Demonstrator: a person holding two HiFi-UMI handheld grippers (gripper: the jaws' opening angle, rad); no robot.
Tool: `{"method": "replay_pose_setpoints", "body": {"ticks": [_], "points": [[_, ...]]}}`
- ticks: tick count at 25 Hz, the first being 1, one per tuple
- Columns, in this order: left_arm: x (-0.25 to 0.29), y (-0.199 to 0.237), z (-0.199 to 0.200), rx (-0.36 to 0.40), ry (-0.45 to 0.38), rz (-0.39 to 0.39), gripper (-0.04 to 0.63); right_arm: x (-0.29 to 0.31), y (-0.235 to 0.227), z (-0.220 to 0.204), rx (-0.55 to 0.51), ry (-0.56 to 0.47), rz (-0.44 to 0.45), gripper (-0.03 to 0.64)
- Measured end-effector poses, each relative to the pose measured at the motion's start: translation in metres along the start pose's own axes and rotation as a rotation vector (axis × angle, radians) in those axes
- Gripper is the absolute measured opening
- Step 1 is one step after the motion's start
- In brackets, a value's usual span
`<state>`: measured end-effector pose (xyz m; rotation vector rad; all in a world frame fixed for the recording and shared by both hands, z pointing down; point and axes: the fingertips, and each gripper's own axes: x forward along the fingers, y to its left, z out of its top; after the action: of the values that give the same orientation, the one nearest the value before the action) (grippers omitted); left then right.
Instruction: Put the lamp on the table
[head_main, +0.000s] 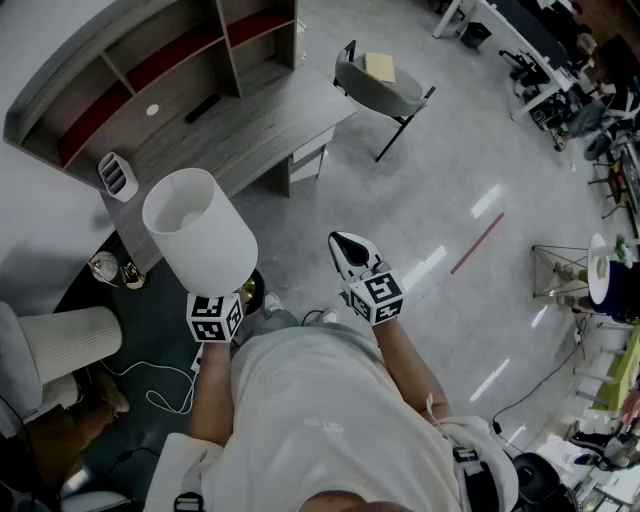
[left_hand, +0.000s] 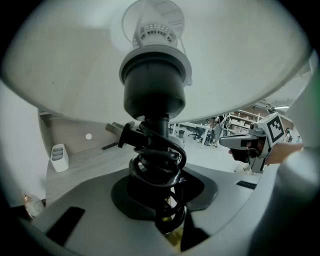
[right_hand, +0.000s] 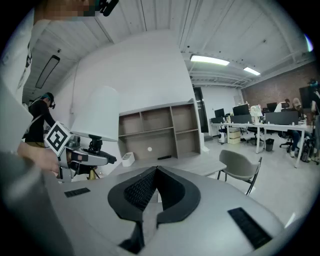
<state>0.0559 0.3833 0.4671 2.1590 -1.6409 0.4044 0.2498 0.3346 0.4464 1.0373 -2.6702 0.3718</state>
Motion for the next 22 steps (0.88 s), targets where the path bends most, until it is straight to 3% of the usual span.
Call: {"method": "replay_pose_setpoints", "body": {"ticks": [4, 12, 22], "points": [[-0.005, 0.046, -0.016, -0.013, 0.019, 0.014, 0.114, 0.036, 0.018, 0.007, 0.0, -0.003, -0.004, 0.029], [0.003, 0.108, 0.006, 0.017, -0.006, -0.031, 0.115, 0.104, 0.048, 0.023, -0.024, -0.001, -0.006, 0.029], [0.027, 0.179, 0.009, 0.004, 0.038, -0.03, 0.115, 0.164, 0.055, 0.037, -0.028, 0.002, -0.061, 0.029]]}}
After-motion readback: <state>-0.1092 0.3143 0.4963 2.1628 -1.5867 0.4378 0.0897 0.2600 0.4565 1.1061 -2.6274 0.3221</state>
